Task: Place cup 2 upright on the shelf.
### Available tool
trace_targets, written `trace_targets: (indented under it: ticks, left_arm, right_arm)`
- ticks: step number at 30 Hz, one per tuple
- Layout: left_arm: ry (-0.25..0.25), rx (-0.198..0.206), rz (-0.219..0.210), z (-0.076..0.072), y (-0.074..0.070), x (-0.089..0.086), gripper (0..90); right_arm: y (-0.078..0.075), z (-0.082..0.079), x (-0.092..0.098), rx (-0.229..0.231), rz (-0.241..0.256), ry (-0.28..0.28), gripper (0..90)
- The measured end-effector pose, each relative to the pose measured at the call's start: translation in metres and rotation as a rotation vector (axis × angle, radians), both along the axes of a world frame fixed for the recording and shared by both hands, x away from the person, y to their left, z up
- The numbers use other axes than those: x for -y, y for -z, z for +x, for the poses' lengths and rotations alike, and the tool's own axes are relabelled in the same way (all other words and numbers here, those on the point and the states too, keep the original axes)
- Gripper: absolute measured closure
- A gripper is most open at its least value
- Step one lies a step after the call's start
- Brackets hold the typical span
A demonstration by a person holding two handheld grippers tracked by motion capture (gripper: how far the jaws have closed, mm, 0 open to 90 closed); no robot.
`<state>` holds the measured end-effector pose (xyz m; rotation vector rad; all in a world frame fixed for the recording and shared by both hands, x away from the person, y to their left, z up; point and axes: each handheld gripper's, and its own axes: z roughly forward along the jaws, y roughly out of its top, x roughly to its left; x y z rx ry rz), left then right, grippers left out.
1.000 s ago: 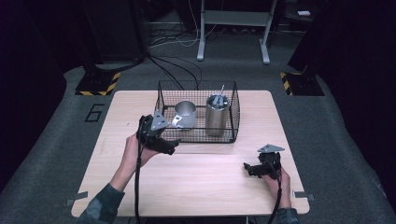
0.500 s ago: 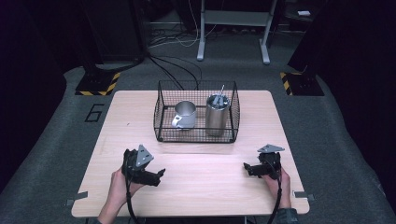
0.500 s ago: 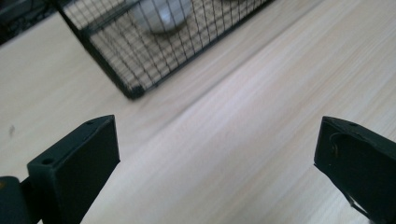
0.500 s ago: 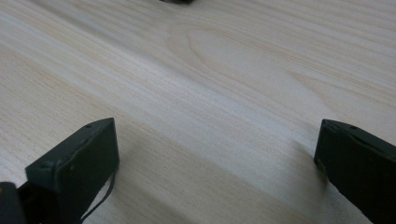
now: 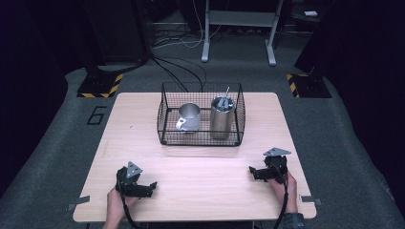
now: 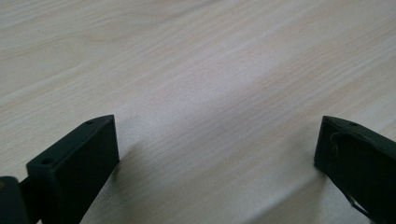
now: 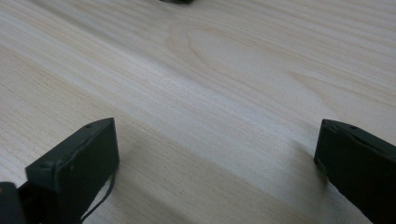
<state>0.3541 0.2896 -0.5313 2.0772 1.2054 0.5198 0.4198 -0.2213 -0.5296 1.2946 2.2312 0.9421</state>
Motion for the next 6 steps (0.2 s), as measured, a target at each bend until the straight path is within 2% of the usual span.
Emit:
trace_targets:
  ticks: [2,6]
  left_arm:
    - [-0.004,0.01,0.004,0.001,0.0005,0.0001,0.0]
    - [-0.002,-0.001,-0.003,0.002,0.0003,-0.0002,0.0]
  right_arm:
    - [0.0004,0.0,-0.0001,0.007,0.004,0.002,0.0]
    - [0.0004,0.0,-0.0001,0.007,0.005,0.002,0.0]
